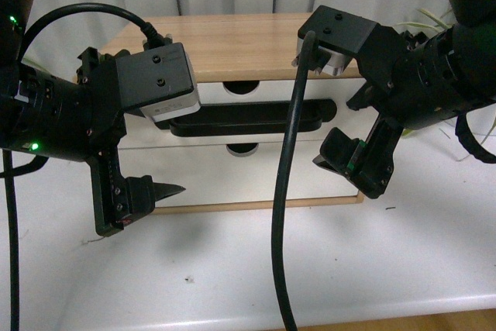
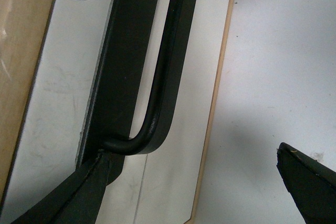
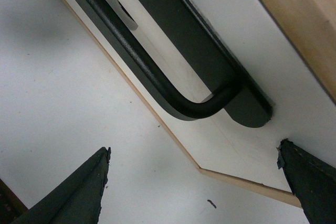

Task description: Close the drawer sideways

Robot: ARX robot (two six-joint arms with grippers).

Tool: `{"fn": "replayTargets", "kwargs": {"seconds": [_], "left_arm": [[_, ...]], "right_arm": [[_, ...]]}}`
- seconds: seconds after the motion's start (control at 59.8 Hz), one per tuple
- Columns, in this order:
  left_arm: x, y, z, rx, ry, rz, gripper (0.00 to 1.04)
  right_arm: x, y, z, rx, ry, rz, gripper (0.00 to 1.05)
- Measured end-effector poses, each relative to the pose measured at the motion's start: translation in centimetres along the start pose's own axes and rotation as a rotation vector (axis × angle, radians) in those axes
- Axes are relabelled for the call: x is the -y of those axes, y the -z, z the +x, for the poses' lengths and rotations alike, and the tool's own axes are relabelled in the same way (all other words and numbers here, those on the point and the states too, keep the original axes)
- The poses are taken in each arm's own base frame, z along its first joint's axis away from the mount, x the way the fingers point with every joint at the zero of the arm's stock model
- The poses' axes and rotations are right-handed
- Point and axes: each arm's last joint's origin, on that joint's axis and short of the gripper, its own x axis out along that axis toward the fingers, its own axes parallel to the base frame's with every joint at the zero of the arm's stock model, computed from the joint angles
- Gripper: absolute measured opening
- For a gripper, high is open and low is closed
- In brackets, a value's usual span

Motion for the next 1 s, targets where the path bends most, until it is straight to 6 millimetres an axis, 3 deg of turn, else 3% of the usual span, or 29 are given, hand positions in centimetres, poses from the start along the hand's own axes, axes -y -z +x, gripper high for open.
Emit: {"fn": "replayTargets", "kwargs": {"seconds": [0.234, 0.318, 0.451, 0.585, 0.769, 0.886, 1.003], "left_arm": [[-0.1, 0.0, 0.3, 0.011, -0.021, -0.024, 0.98], [0.4, 0.0, -0.2, 0.030, -0.042, -0.013, 0.98], [1.5, -0.9, -3.2, 0.126, -0.115, 0.001, 0.98], [3.9, -1.7, -7.9, 0.244, -0.238, -0.023, 0.98], [8.9, 0.0, -11.3, 0.283, -0.286, -0.182, 0.98], [11.1, 0.8, -13.6, 0.310, -0.368, -0.286, 0.98], [13.8, 2.2, -15.8, 0.315, -0.435, -0.467, 0.98]], "right_arm": [[-0.2, 0.2, 0.7, 0.000, 0.015, 0.039, 0.98], [-0.5, 0.5, 0.2, 0.019, 0.030, 0.033, 0.98], [-1.2, 1.4, -3.0, 0.064, 0.068, 0.025, 0.98], [-2.3, 3.1, -7.9, 0.142, 0.166, 0.035, 0.98], [-5.6, 6.1, -12.1, 0.200, 0.250, 0.113, 0.98], [-8.0, 7.9, -14.3, 0.232, 0.307, 0.192, 0.98], [-10.7, 9.9, -16.4, 0.275, 0.393, 0.318, 0.98]]}}
